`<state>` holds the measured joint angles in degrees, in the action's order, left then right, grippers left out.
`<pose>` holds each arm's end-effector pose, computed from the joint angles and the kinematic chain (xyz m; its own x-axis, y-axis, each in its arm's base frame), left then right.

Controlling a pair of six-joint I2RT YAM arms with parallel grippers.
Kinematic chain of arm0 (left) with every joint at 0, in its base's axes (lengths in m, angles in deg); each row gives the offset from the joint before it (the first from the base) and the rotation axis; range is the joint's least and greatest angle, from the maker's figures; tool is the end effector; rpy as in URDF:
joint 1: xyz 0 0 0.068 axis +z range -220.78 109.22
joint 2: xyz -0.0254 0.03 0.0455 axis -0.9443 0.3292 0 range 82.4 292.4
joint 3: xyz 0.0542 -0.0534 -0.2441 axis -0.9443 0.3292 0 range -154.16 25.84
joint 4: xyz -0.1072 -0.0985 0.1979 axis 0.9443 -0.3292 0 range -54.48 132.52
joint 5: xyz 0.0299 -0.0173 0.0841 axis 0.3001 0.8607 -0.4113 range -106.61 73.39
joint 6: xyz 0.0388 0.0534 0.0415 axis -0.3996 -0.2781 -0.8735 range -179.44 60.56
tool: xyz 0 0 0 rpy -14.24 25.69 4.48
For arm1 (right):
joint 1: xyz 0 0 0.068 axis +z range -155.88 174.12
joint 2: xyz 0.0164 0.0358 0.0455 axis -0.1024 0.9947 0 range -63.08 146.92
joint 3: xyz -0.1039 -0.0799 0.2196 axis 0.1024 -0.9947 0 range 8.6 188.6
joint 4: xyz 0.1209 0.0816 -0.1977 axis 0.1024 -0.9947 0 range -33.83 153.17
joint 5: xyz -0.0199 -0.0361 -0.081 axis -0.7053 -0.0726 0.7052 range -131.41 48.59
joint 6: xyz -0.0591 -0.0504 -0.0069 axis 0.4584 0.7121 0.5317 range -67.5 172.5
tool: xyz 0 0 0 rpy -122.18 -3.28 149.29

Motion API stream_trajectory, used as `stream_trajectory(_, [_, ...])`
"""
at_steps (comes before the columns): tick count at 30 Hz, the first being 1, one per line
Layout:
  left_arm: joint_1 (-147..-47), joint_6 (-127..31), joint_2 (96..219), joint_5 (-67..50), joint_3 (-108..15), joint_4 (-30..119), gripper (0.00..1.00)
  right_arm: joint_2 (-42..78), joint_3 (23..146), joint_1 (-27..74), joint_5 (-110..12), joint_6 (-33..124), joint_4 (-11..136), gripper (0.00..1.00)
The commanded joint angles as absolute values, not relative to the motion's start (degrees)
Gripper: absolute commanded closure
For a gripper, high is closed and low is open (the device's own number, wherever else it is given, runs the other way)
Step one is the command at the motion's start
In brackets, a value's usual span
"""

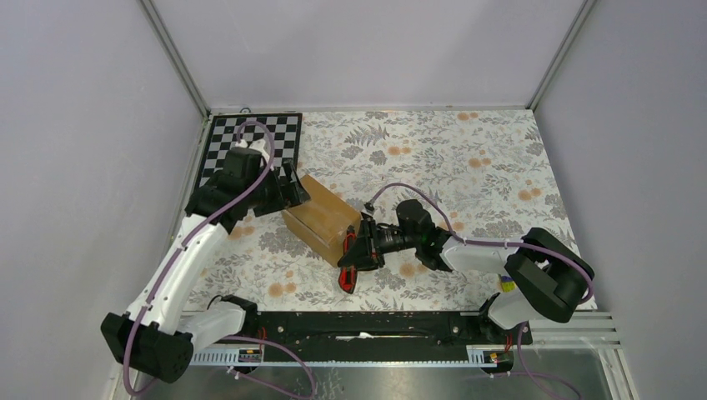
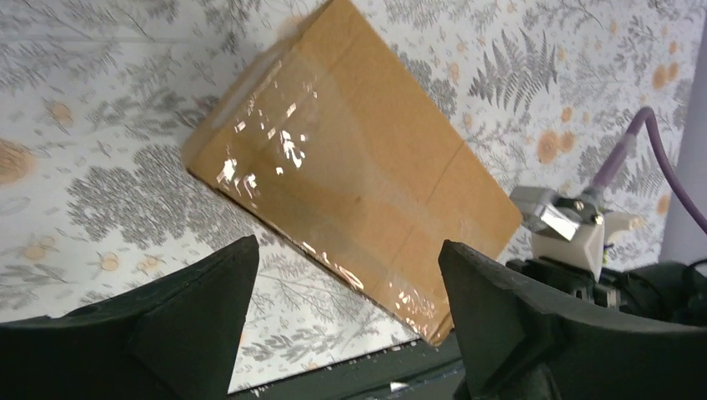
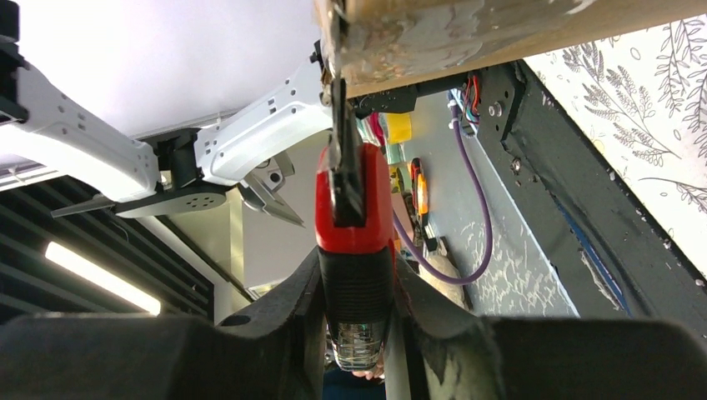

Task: Unpack the express box
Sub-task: Cut the express box at the center of the board.

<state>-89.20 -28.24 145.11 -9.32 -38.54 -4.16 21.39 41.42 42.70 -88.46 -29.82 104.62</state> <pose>0.2177 -0.0815 0.2998 -0.7805 -0.2816 -0.5581 -0.0068 0.8965 -0.4429 0.1634 0.2590 0.1958 -0.9943 -0.1064 -0.0031 -0.0159 0.1197 0.9927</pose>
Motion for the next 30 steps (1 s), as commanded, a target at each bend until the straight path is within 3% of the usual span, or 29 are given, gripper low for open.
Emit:
stream_trajectory(1, [-89.0,-24.7,142.0,-2.9,-33.3,-2.1,0.12,20.3,44.3,42.2,-92.8,-28.4,107.7,1.0])
stream_trajectory(16, [-93.2,-3.7,133.4,2.6,-15.0,22.0,0.23,23.5,45.5,42.3,-97.1,-27.9,108.6,1.0])
stream_trajectory(22, [-96.4,-0.9,134.7,1.1,-14.3,23.8,0.29,24.1,45.6,42.4,-98.6,-27.3,108.5,1.0])
stream_trajectory(30, [-99.6,3.8,133.5,-3.6,-13.6,24.0,0.44,23.6,47.4,43.3,-99.6,-23.2,102.7,1.0])
